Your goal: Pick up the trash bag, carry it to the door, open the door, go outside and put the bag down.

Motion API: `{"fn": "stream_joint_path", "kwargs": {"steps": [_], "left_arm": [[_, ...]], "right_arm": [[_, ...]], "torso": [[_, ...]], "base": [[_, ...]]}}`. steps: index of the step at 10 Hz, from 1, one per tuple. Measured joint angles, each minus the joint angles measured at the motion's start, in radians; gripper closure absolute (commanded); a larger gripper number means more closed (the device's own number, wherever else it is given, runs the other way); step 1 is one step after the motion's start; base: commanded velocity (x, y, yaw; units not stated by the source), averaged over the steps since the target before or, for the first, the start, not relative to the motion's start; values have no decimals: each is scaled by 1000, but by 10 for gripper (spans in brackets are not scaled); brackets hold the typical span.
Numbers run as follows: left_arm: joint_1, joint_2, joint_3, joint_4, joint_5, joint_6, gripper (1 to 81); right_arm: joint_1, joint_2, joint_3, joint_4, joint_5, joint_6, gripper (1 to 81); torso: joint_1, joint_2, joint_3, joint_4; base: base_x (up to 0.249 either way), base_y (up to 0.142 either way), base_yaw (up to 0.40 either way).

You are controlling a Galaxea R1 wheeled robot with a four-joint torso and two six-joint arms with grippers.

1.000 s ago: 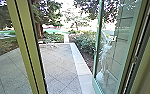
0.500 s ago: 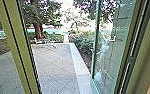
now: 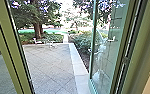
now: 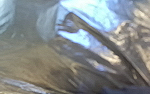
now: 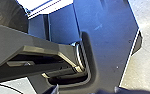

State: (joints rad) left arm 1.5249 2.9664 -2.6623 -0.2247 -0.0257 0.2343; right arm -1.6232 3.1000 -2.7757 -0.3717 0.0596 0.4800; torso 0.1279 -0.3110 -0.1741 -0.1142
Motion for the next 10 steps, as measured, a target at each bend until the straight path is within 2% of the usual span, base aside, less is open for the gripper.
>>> {"fn": "stream_joint_path", "kwargs": {"steps": [4,7,10], "left_arm": [[0,3,0,0,0,0,811],[0,8,1,1,0,0,811],[0,12,4,1,2,0,811]], "right_arm": [[0,0,0,0,-7,-1,10],[0,3,0,0,-7,0,10],[4,-5,-4,0,-8,-1,10]], "torso": [[0,0,0,0],[0,0,0,0],[0,0,0,0]], "base": [[0,-117,0],[0,-80,0],[0,0,0]]}}
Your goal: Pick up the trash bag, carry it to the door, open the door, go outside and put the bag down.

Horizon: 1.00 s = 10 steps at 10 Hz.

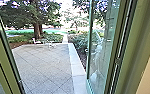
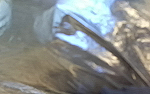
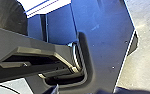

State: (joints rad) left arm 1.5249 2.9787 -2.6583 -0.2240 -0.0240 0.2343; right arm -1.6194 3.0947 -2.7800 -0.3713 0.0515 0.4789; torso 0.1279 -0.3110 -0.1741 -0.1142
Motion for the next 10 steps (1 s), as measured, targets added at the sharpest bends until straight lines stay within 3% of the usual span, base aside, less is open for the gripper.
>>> {"fn": "stream_joint_path", "kwargs": {"steps": [10], "left_arm": [[8,-3,-7,-1,1,0,811]], "right_arm": [[-10,8,4,0,0,0,10]], "torso": [[-2,-1,0,0]], "base": [[16,0,0]]}}
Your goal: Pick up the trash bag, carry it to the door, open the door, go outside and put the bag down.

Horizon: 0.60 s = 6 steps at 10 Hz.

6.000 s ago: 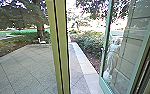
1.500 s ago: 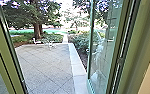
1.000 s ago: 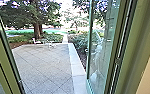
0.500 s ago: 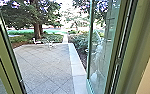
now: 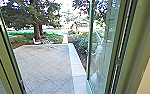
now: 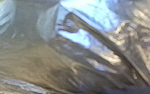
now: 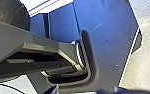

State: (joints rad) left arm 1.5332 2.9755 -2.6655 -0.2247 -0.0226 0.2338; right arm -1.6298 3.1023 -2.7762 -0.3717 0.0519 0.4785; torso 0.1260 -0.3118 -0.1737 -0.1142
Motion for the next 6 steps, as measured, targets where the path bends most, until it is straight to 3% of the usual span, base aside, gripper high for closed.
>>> {"fn": "stream_joint_path", "kwargs": {"steps": [6], "left_arm": [[-5,0,0,0,0,0,811]], "right_arm": [[3,0,0,0,0,-3,10]], "torso": [[0,-1,0,0]], "base": [[105,0,0]]}}
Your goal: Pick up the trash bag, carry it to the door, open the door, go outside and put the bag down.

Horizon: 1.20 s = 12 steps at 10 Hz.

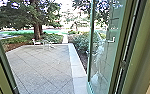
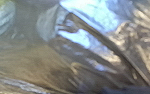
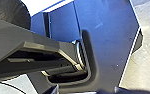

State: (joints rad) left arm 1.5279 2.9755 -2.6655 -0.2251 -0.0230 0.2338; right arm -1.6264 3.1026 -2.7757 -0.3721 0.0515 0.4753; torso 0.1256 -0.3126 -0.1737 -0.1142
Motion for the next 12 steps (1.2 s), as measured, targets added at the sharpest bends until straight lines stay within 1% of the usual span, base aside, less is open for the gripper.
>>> {"fn": "stream_joint_path", "kwargs": {"steps": [9,10,12], "left_arm": [[-3,2,3,0,-4,-1,811],[-1,-2,-2,0,-1,0,811],[2,10,7,0,1,-1,811]], "right_arm": [[0,-4,-5,-1,-6,-1,10],[2,4,-3,1,1,7,10],[2,-18,-13,0,-1,0,10]], "torso": [[1,0,0,0],[1,1,0,0],[-1,0,0,0]], "base": [[128,0,0],[131,0,0],[132,0,0]]}}
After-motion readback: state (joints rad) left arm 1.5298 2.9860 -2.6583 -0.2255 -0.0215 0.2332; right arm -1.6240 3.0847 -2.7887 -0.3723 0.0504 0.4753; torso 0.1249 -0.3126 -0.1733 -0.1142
